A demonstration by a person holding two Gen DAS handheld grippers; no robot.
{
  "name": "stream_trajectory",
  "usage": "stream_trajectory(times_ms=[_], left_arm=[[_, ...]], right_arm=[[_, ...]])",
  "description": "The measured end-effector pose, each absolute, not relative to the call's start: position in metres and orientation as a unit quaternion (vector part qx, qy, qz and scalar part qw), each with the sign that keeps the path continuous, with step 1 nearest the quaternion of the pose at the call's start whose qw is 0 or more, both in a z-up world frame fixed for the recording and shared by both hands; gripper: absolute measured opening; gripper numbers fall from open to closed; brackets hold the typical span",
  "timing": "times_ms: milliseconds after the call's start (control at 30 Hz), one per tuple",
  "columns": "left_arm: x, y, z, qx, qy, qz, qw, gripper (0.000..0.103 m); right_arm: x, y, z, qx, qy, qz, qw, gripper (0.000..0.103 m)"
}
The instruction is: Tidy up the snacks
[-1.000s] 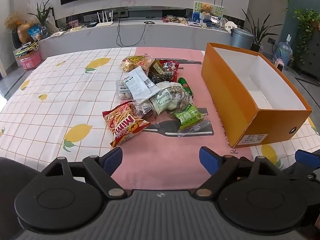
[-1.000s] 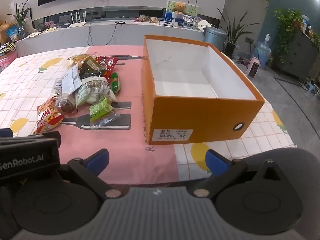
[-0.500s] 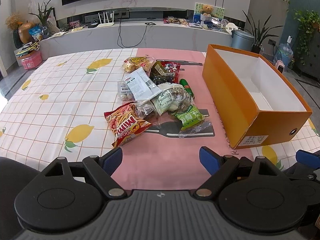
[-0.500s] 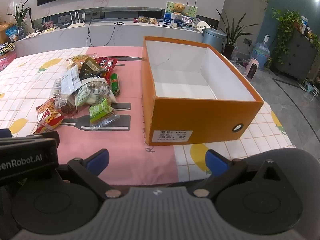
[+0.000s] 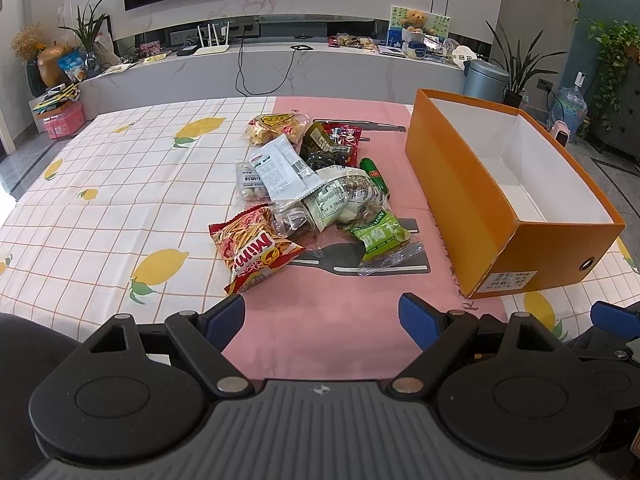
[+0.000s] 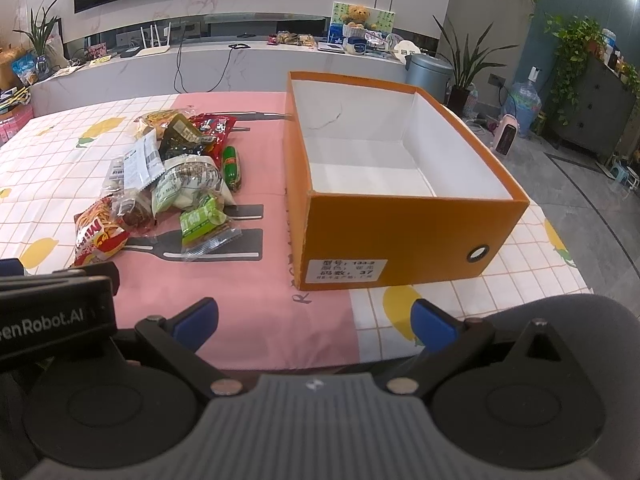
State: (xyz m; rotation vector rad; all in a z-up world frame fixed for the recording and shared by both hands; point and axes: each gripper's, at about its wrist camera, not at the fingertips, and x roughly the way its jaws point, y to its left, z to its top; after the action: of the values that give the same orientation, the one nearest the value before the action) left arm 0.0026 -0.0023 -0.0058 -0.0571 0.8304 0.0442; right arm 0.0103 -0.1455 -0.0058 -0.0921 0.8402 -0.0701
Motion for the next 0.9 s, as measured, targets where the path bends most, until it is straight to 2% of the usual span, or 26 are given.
stream_trajectory(times_ms=[900], left_arm=[[0.0033,0.0015,-0.0068,-0.030,0.410,0.028,0.911,0.101]], right_arm=[[0.0105,-0.1427,-0.0052,-0.051,0.408,-0.036,0.911,0.100]])
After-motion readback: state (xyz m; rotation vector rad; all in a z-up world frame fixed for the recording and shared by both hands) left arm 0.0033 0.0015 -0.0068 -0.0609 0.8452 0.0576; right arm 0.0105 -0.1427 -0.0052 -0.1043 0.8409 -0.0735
